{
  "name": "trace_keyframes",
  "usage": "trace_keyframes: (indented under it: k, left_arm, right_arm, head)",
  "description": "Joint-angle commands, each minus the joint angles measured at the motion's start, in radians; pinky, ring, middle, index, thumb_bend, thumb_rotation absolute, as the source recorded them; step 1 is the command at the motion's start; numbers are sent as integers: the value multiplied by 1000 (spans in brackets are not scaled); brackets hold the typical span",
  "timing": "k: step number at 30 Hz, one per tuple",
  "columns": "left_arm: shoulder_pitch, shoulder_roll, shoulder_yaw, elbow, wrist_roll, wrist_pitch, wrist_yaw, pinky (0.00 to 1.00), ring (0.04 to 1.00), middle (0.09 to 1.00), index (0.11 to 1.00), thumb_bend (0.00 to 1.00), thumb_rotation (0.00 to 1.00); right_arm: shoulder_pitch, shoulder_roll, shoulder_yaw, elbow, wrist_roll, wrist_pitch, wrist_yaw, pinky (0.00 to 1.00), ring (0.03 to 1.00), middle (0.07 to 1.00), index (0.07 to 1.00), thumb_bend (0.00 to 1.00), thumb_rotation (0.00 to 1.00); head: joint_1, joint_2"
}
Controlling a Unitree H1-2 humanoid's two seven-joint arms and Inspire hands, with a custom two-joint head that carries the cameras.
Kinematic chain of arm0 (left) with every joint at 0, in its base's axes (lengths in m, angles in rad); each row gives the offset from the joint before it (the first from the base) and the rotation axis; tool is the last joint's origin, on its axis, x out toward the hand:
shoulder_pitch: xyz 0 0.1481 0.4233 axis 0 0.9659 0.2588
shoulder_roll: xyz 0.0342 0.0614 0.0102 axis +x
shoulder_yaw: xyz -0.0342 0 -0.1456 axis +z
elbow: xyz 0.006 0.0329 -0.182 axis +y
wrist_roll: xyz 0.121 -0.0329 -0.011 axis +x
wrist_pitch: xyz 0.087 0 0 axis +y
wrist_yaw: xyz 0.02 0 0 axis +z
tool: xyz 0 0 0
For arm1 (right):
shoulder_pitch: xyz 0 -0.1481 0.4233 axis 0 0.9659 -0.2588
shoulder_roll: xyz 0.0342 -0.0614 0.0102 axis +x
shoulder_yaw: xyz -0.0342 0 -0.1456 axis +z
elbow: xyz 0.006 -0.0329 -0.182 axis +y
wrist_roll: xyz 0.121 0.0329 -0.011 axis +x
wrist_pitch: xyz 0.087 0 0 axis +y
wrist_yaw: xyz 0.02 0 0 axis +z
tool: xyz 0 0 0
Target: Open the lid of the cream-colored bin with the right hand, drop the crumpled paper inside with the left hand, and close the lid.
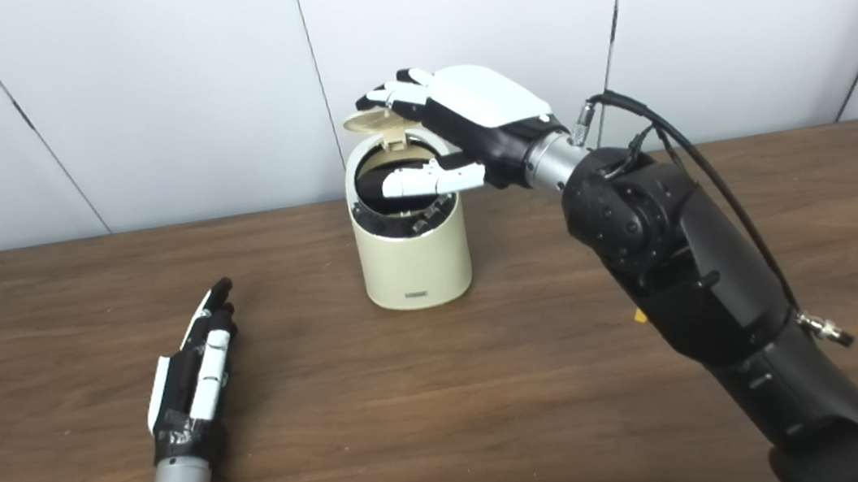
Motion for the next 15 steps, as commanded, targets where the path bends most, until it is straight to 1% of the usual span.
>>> trace_keyframes:
  k: [1, 5, 8, 9, 11, 13, 15]
  left_arm:
    - [30, -14, -9, 7, -9, -8, 3, 990, 1000, 999, 956, 598, 764]
    - [29, -14, -5, 8, -16, -5, 3, 980, 1000, 994, 949, 605, 757]
    - [28, -12, -1, 12, -26, -7, -4, 990, 1000, 995, 952, 584, 756]
    - [27, -10, 0, 16, -30, -11, -6, 991, 1000, 997, 955, 581, 755]
    - [27, -8, 1, 21, -33, -15, -8, 986, 1000, 997, 951, 590, 757]
    - [30, -9, 0, 16, -39, -10, -10, 993, 1000, 997, 945, 612, 772]
    - [32, -14, 2, 12, -55, -12, -15, 987, 1000, 1000, 947, 571, 774]
  right_arm:
    - [-21, -13, -23, -38, 0, 3, -3, 987, 1000, 952, 890, 584, 1000]
    - [-6, -14, -28, -49, -6, 3, 11, 978, 1000, 949, 887, 573, 1000]
    - [12, -14, -31, -59, -6, 8, 20, 969, 1000, 950, 887, 572, 1000]
    - [19, -13, -34, -62, -2, 15, 26, 968, 1000, 951, 888, 576, 1000]
    - [30, -10, -37, -67, 5, 22, 33, 955, 1000, 958, 896, 582, 1000]
    - [44, -9, -41, -66, 14, 22, 32, 949, 1000, 963, 901, 592, 1000]
    - [55, -7, -43, -59, 19, 14, 25, 948, 1000, 964, 905, 588, 1000]
  head:
    - [7, 4]
    - [4, 7]
    - [8, -8]
    - [9, -2]
    - [9, -6]
    - [7, -1]
    - [7, -1]
